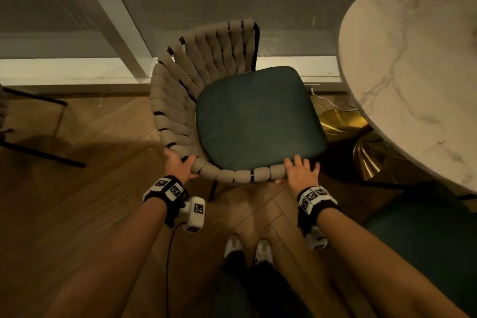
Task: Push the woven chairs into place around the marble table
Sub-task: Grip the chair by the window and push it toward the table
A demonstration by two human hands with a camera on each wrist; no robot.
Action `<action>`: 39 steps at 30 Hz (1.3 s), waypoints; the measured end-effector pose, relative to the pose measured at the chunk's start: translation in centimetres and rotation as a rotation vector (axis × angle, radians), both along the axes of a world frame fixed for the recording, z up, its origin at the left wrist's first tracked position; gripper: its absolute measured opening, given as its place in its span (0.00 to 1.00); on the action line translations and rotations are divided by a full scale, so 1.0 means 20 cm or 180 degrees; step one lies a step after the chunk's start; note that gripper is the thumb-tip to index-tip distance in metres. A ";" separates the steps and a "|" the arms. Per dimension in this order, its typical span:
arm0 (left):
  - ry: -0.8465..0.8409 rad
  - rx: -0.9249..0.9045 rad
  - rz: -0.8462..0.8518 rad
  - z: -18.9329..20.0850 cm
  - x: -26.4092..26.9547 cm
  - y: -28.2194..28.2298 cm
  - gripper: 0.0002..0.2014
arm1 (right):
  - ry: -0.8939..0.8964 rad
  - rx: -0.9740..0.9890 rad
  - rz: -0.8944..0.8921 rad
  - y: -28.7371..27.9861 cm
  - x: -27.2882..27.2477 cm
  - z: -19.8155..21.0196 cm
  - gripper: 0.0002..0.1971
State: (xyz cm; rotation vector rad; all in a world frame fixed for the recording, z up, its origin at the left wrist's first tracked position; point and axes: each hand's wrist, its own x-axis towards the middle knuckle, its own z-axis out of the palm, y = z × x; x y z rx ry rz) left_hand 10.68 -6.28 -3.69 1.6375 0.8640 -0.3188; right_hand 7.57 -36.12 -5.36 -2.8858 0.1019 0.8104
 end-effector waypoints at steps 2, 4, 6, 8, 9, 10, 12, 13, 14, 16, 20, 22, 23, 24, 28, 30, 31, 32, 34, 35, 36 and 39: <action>0.0011 0.0209 -0.0113 0.01 0.07 0.06 0.24 | 0.0052 0.0112 -0.0108 0.07 -0.03 -0.01 0.29; -0.0024 0.0417 -0.0281 0.00 0.15 0.11 0.24 | 0.0125 0.0239 -0.0187 0.13 -0.03 -0.01 0.27; -0.0098 0.0549 -0.0456 -0.01 0.21 0.14 0.25 | 0.0231 0.0288 -0.0201 0.16 -0.01 0.00 0.26; -0.0138 0.0519 -0.0459 -0.02 0.26 0.15 0.25 | 0.0270 0.0288 -0.0221 0.18 0.01 0.01 0.26; -0.0151 0.0507 -0.0448 -0.02 0.28 0.14 0.25 | 0.0268 0.0279 -0.0251 0.18 0.01 0.01 0.26; -0.0196 0.0493 -0.0450 -0.05 0.30 0.14 0.24 | 0.0263 0.0273 -0.0291 0.17 0.02 0.01 0.26; -0.0240 0.0459 -0.0567 -0.04 0.32 0.10 0.20 | 0.0226 0.0270 -0.0365 0.15 0.04 0.01 0.25; -0.0234 0.0426 -0.0607 -0.02 0.32 0.08 0.19 | 0.0211 0.0263 -0.0386 0.13 0.05 0.01 0.24; -0.0230 0.0400 -0.0660 -0.01 0.32 0.05 0.18 | 0.0202 0.0245 -0.0398 0.12 0.05 0.01 0.24; -0.0196 0.0342 -0.0651 0.05 0.31 0.00 0.17 | 0.0174 0.0209 -0.0412 0.08 0.06 0.02 0.24; 0.0077 0.1108 -0.0796 0.07 0.33 -0.07 0.26 | -0.0121 0.0256 -0.0416 0.04 0.03 0.04 0.28; 0.0444 0.1715 -0.1040 0.10 0.32 -0.16 0.43 | -0.0390 0.0328 -0.0443 0.01 -0.04 0.05 0.31; 0.0530 0.1977 -0.1202 0.12 0.31 -0.24 0.49 | -0.0488 0.0364 -0.0474 -0.02 -0.10 0.05 0.34; 0.0449 0.2169 -0.1398 0.11 0.28 -0.32 0.52 | -0.0555 0.0396 -0.0534 -0.05 -0.16 0.06 0.36; -0.0302 0.2558 -0.2598 0.09 0.13 -0.71 0.46 | -0.0450 0.0452 -0.1125 -0.27 -0.49 0.06 0.41; -0.0540 0.2511 -0.3176 0.08 0.02 -0.91 0.42 | -0.0428 0.0437 -0.1580 -0.43 -0.70 0.09 0.41; -0.0666 0.2469 -0.3429 0.07 -0.04 -1.01 0.40 | -0.0460 0.0423 -0.1816 -0.51 -0.82 0.12 0.39; -0.0807 0.2446 -0.3666 0.06 -0.10 -1.11 0.38 | -0.0519 0.0396 -0.2031 -0.60 -0.93 0.14 0.38; -0.1131 0.2388 -0.4181 0.06 -0.26 -1.30 0.36 | -0.0648 0.0298 -0.2428 -0.78 -1.18 0.21 0.37; -0.1246 0.2335 -0.4450 0.05 -0.34 -1.40 0.35 | -0.0707 0.0225 -0.2607 -0.88 -1.32 0.25 0.36; -0.1335 0.2250 -0.4702 0.05 -0.44 -1.51 0.35 | -0.0767 0.0148 -0.2786 -0.98 -1.46 0.28 0.36; -0.1492 0.1809 -0.5301 0.03 -0.74 -1.80 0.32 | -0.0854 -0.0214 -0.3367 -1.29 -1.91 0.34 0.34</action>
